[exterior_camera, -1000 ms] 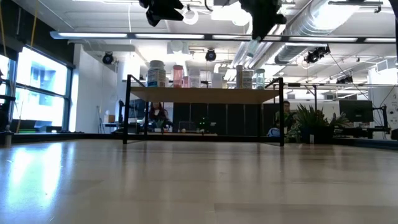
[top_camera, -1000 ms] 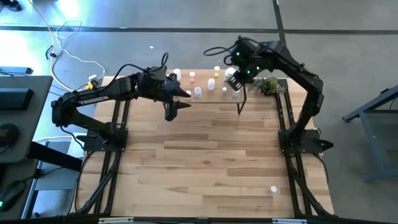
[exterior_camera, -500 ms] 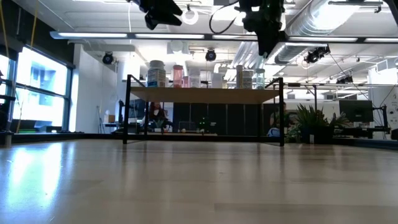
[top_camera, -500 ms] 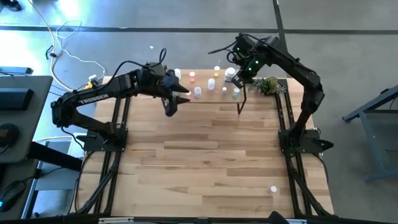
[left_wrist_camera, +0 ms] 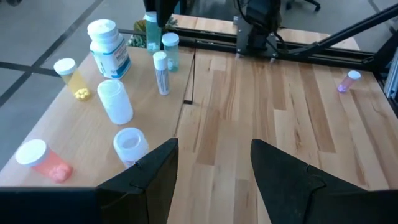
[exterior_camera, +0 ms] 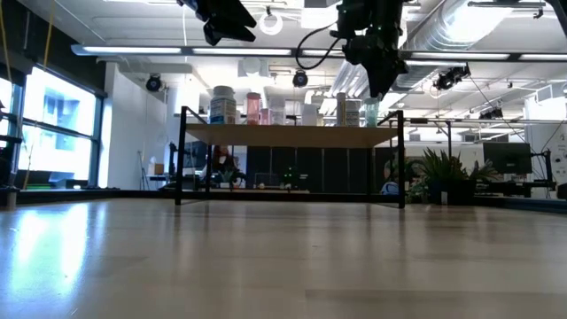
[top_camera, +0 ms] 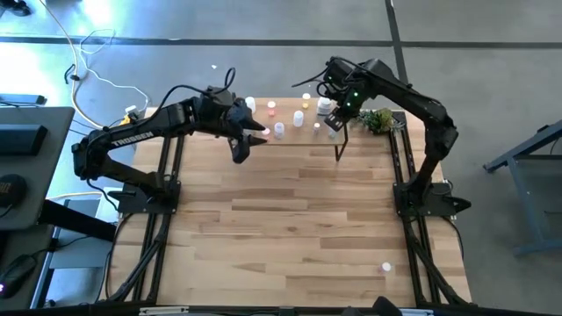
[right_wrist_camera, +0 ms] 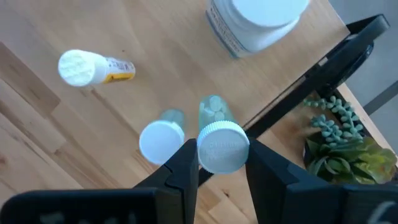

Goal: Pick and place medicine bottles onto shelf by color
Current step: Put the green transparent pill bottle on the shelf

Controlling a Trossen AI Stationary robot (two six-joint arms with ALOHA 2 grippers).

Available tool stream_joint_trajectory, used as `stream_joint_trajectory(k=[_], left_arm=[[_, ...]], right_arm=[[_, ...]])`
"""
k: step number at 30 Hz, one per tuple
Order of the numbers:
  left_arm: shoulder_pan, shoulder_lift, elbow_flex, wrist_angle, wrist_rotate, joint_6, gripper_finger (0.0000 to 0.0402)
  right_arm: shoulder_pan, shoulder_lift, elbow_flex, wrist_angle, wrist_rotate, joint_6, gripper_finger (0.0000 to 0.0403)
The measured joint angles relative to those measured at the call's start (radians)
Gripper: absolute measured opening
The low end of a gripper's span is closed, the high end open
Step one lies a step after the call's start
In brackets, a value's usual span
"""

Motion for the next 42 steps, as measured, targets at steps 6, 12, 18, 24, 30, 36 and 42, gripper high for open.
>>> stream_joint_trajectory(k=[6, 12, 18, 24, 30, 36, 42], left_arm=[[0.000, 0.000, 0.000, -0.014, 0.000, 0.000, 0.0193], [0.000, 0.000, 0.000, -0.014, 0.000, 0.000, 0.0193], [0.000, 0.000, 0.000, -0.014, 0.000, 0.000, 0.0193], [0.000, 0.000, 0.000, -0.013, 0.000, 0.000, 0.0193], [0.000, 0.000, 0.000, -0.013, 0.000, 0.000, 0.0193], [0.000, 0.000, 0.000, -0.013, 0.000, 0.000, 0.0193], [0.000, 0.000, 0.000, -0.013, 0.000, -0.008, 0.0193]], right_arm=[[0.000, 0.000, -0.046, 0.045, 0.008, -0.019, 0.0094], [-0.028, 0.000, -0.018, 0.059, 0.029, -0.024, 0.0094], [-0.059, 0.000, 0.027, 0.045, 0.029, -0.025, 0.0094], [-0.065, 0.000, 0.074, 0.008, 0.028, -0.022, 0.0094], [-0.040, 0.013, 0.061, -0.018, 0.007, -0.008, 0.0094], [-0.030, 0.055, 0.060, -0.041, 0.016, -0.022, 0.0094], [-0.030, 0.077, 0.060, -0.046, 0.019, -0.021, 0.0094]])
